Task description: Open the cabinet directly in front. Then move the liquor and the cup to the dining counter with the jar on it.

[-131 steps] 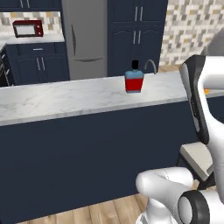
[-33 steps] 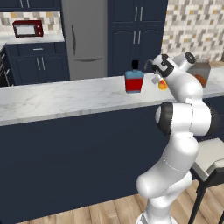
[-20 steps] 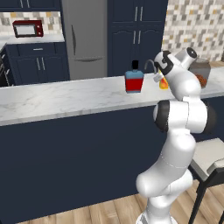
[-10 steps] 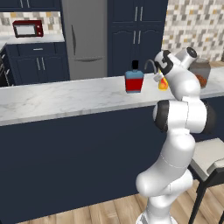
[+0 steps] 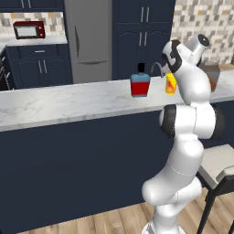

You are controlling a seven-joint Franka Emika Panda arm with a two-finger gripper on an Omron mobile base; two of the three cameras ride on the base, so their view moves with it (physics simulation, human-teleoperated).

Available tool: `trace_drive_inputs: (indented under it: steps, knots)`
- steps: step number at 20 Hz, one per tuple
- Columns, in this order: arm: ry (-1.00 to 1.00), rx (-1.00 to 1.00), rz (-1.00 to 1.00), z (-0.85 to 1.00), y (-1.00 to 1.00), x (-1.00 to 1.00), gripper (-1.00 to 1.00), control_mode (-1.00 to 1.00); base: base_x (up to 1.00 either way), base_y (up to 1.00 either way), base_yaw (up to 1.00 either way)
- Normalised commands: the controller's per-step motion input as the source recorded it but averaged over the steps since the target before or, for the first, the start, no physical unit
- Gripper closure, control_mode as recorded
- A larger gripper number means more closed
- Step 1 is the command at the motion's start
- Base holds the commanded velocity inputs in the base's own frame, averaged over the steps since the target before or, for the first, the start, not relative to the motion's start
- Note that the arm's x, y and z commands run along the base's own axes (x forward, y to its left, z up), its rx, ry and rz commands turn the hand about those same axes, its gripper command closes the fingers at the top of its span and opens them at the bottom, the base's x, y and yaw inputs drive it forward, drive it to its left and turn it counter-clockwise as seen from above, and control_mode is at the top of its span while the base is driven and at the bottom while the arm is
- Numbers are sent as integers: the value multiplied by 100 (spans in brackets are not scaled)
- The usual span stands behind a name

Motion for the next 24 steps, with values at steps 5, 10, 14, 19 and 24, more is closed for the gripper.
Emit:
trace_drive_inputs:
  steps: [5,10,14,19,24]
  knots:
    - [-1,0,0,85,0,-60,-100,-100,0,0,0]
    - [-11,-1,0,-43,11,-100,-100,-100,0,0,0]
    - [0,-2,0,-100,39,-100,-100,-100,0,0,0]
    - [-3,-5,0,-100,57,-100,-100,-100,0,0,0]
    - [-19,-11,0,-100,73,-100,-100,-100,0,0,0]
